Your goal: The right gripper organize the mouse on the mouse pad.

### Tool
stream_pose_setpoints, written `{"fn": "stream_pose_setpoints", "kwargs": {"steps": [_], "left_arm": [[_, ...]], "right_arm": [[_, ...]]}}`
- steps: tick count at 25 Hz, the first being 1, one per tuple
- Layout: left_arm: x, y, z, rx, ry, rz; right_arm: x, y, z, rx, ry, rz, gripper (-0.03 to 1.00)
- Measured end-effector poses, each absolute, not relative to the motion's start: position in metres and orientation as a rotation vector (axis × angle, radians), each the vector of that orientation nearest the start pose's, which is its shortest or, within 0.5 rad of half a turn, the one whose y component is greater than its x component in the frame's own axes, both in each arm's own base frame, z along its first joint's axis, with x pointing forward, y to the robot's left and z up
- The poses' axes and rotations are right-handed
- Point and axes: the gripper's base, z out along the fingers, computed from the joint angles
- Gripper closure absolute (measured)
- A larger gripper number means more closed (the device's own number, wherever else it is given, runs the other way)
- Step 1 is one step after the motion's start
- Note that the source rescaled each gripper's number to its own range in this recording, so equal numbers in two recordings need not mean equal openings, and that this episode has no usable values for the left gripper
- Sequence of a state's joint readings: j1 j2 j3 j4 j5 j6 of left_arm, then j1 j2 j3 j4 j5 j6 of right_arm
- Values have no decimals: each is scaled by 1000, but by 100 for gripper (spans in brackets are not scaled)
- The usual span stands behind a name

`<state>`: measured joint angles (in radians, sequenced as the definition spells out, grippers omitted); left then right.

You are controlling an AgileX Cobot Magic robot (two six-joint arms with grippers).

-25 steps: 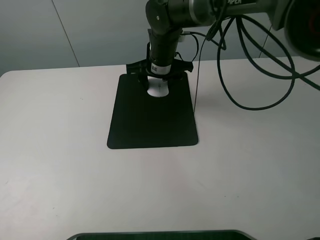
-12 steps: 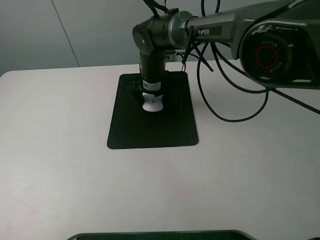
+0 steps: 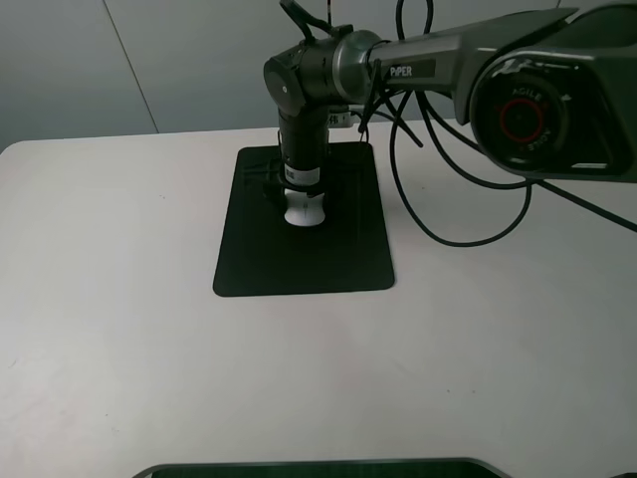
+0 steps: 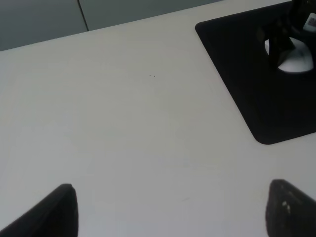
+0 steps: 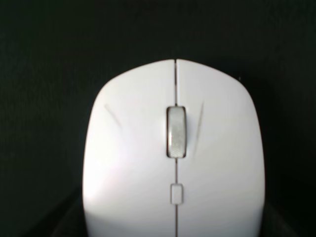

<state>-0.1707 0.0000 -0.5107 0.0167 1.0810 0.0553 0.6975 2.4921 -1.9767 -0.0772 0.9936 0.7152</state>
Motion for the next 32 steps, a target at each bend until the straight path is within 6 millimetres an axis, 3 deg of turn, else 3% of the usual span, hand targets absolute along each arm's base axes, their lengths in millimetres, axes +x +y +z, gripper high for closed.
{"fn": "stream_pose_setpoints", "kwargs": {"steps": [2, 4, 8, 10, 17, 22, 27, 32], "left_arm": [[-7, 3, 279, 231, 2041, -52], [-7, 3, 279, 231, 2041, -52], [-7, 2, 279, 231, 2042, -52], [-7, 2, 279, 231, 2042, -52], [-7, 2, 279, 231, 2042, -52], [-7, 2, 279, 231, 2042, -52], [-7, 3, 279, 231, 2041, -52], [-7, 3, 279, 231, 2041, -52]], "right_arm": [[386, 316, 89, -23, 2986, 73, 94], [386, 317, 89, -18, 2990, 80, 83], [386, 317, 88, -13, 2992, 89, 16], [386, 317, 92, -10, 2987, 95, 1], [384, 314, 122, -19, 2974, 98, -3], [388, 295, 158, -65, 2964, 55, -3], [393, 263, 187, -109, 2958, 42, -3], [382, 209, 197, -5, 2982, 69, -3]]}}
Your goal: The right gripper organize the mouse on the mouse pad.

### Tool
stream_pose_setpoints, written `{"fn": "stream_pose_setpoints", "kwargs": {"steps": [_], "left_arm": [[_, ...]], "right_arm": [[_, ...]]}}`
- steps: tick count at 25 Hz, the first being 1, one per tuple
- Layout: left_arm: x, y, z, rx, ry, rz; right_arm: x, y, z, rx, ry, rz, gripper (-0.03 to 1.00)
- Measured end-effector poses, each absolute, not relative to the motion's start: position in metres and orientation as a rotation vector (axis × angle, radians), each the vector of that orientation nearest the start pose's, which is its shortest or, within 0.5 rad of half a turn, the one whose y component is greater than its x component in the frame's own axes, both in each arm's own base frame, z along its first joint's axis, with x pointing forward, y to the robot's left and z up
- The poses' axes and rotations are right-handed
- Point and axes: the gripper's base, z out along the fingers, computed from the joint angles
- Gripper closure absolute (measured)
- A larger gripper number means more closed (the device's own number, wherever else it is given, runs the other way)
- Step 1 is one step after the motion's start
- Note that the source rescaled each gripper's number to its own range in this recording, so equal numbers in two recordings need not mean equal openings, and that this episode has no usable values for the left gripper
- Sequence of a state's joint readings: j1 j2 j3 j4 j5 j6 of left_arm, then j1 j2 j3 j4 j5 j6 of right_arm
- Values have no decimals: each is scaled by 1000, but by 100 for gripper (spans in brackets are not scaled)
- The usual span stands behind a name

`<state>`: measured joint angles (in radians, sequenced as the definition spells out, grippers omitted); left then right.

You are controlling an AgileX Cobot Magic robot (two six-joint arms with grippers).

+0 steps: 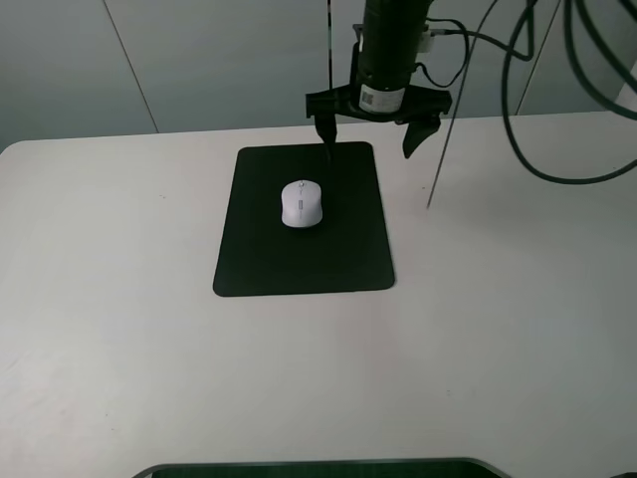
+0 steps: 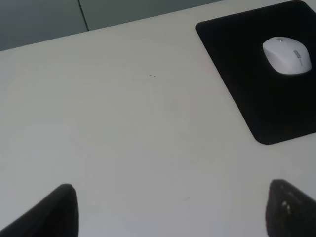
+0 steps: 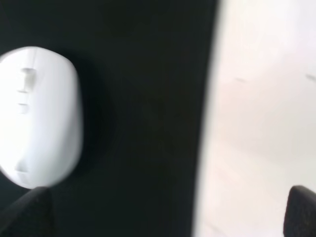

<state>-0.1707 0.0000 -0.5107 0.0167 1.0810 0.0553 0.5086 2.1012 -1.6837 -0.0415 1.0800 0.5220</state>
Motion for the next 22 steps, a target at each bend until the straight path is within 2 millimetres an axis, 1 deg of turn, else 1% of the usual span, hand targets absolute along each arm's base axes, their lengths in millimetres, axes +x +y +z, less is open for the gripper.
{"fn": "stream_pose_setpoints", "kwargs": {"steps": [1, 2, 6, 7, 11, 12, 14, 17, 19, 22], "left_arm": [[-7, 3, 279, 231, 2041, -52], [-7, 3, 279, 231, 2041, -52], [-7, 3, 279, 231, 2041, -52], [-7, 3, 279, 231, 2041, -52], [-7, 3, 279, 231, 2041, -52], [-7, 3, 279, 231, 2041, -52], [-7, 3, 279, 231, 2041, -52], [-7, 3, 279, 231, 2041, -52], [-7, 3, 279, 231, 2041, -52], [-7, 3, 279, 231, 2041, -52]], "right_arm": [[377, 196, 197, 18, 2985, 70, -3], [374, 181, 202, 55, 2977, 76, -3], [349, 112, 214, 208, 2963, 63, -3], [340, 95, 216, 253, 2956, 59, -3], [300, 37, 228, 385, 2905, 44, -3], [289, 26, 230, 402, 2892, 37, -3], [267, 4, 245, 425, 2828, 20, -3], [234, -18, 265, 442, 2732, -34, -3], [213, -21, 278, 449, 2663, -35, -3], [182, -17, 298, 383, 2547, -24, -3]]}}
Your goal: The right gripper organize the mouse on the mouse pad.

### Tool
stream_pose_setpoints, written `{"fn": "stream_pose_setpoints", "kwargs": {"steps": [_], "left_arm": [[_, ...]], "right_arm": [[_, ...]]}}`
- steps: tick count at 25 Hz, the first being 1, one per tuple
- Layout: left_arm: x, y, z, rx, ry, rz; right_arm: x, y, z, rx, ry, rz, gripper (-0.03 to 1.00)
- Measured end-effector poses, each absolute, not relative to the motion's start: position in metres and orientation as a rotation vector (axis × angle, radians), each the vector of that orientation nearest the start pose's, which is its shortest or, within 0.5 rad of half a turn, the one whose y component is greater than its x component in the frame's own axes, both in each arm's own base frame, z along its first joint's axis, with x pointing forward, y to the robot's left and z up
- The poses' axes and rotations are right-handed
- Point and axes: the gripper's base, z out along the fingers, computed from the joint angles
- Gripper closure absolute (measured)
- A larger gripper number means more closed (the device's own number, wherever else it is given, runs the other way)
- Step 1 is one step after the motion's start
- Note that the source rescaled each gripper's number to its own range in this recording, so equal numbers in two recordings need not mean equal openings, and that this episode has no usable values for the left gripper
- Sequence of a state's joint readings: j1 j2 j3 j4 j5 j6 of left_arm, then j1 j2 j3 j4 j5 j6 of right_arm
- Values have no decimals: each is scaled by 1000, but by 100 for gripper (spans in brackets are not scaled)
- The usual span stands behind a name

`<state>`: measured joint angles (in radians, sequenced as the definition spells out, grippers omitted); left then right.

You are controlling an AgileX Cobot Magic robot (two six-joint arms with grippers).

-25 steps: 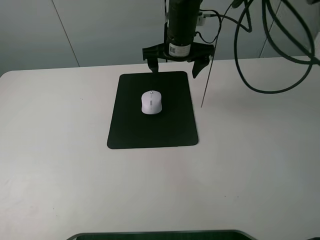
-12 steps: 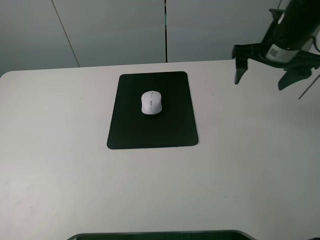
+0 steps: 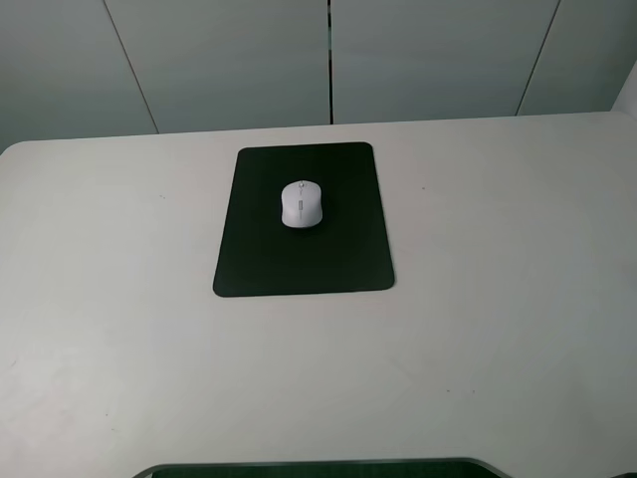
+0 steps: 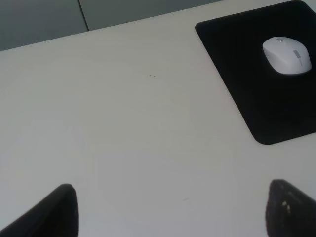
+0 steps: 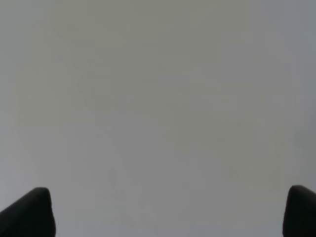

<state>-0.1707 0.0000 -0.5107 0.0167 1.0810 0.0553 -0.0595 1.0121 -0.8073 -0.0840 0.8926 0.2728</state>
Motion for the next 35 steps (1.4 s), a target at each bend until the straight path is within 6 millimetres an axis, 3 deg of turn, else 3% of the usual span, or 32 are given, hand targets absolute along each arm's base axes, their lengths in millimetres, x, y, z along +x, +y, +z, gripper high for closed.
{"fn": "stream_pose_setpoints", "kwargs": {"steps": [7, 17, 25, 35], "left_arm": [[-7, 3, 279, 231, 2041, -52], [-7, 3, 279, 231, 2041, -52], [-7, 3, 279, 231, 2041, -52], [-7, 3, 279, 231, 2041, -52]], "right_arm": [[108, -2, 323, 124, 2395, -16, -3], [36, -1, 298, 1, 2204, 32, -3], [-5, -3, 291, -3, 1978, 77, -3], [-7, -2, 278, -38, 2063, 68, -3]]}}
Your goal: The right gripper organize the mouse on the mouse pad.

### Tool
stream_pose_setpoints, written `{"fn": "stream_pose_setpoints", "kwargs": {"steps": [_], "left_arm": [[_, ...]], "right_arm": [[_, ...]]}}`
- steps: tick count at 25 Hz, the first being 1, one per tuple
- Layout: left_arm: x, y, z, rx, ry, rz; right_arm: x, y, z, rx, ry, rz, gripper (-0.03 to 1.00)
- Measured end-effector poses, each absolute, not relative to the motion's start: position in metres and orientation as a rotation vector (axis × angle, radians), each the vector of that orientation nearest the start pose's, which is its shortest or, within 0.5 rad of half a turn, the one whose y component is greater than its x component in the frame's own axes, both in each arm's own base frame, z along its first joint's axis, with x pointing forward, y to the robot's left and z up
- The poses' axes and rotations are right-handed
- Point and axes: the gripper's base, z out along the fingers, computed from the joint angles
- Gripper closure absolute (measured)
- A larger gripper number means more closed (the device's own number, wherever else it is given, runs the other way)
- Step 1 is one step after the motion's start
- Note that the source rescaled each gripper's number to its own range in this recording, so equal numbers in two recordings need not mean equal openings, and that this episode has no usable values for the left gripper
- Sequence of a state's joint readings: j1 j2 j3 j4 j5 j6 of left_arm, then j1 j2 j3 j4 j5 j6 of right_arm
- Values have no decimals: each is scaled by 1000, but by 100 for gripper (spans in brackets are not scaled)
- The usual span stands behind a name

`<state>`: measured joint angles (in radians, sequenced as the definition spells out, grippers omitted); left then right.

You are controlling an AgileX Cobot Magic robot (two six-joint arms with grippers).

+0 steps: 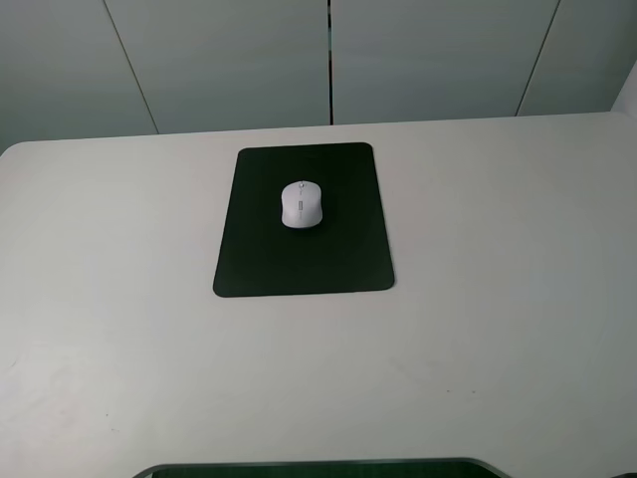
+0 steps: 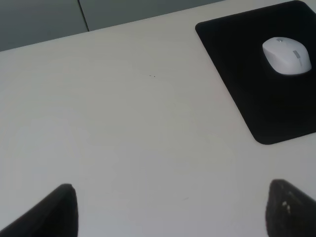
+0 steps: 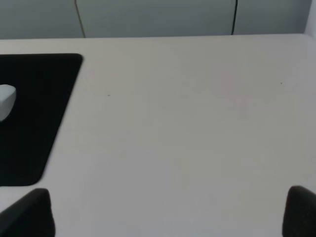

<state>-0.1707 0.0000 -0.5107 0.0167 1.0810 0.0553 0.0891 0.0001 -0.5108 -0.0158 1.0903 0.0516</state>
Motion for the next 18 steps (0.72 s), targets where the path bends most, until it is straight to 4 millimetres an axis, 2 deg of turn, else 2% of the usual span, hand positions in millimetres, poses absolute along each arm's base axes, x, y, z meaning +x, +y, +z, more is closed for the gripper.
{"fn": "stream_pose_setpoints", "kwargs": {"steps": [18], "left_arm": [[-7, 3, 279, 231, 2041, -52]], "right_arm": [[-8, 1, 278, -80, 2061, 85, -3]]}}
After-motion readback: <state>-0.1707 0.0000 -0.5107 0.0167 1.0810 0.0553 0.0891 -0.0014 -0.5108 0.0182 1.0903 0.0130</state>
